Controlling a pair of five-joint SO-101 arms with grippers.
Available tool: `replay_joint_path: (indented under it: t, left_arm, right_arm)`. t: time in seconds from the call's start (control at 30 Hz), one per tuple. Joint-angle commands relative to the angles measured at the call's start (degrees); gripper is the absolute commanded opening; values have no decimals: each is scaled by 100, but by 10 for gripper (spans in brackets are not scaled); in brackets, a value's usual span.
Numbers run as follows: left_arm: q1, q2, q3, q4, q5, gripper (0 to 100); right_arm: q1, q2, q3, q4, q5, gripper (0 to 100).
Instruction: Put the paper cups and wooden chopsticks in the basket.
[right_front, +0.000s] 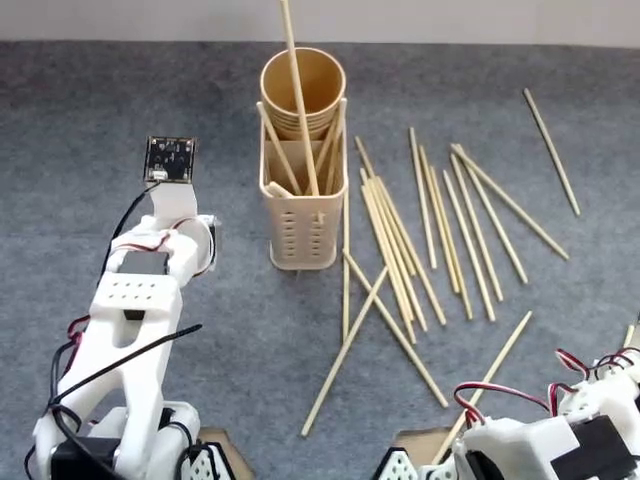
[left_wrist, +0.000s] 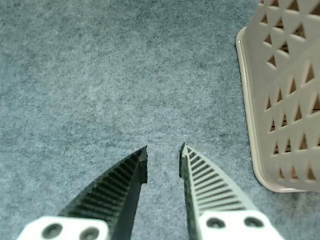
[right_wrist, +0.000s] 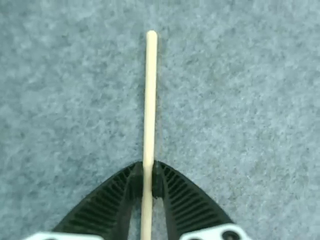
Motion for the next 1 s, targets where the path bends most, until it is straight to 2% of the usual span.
replay_joint_path:
  t: [0.0, 0.07, 0.13, 0.3, 0.4, 0.53, 0.6, 0.7, 0.83, 0.97]
  left_arm:
    - [84, -119, -13, -70, -35, 143]
    - [84, -119, -13, -79, -35, 143]
    - [84, -119, -13, -79, -35, 143]
    - [84, -119, -13, -62, -35, 143]
    - [75, -119, -13, -62, -44, 143]
    - [75, -119, -13, -70, -44, 143]
    - [66, -119, -13, -70, -53, 143]
    - [57, -119, -13, -70, -53, 143]
    - [57, -119, -22, -88, -53, 143]
    - [57, -119, -22, -88, -62, 143]
  right_arm:
    - [-347, -664, -4, -92, -343, 5]
    - [-655, -1534, -198, 110, -1046, 5]
    - [-1130, -2457, -743, 760, -1732, 5]
    - [-3116, -3820, -3143, 2352, -3385, 5]
    - [-4374, -3776, -4673, 2281, -4580, 5]
    - [-5763, -3301, -5930, 1534, -5934, 6]
    - [-6519, -2923, -6387, 1174, -6048, 6]
    - [-7503, -2378, -6932, 1033, -5626, 6]
    - [-8295, -1965, -6985, 532, -5046, 6]
    - [-8752, -1930, -6334, -312, -4941, 6]
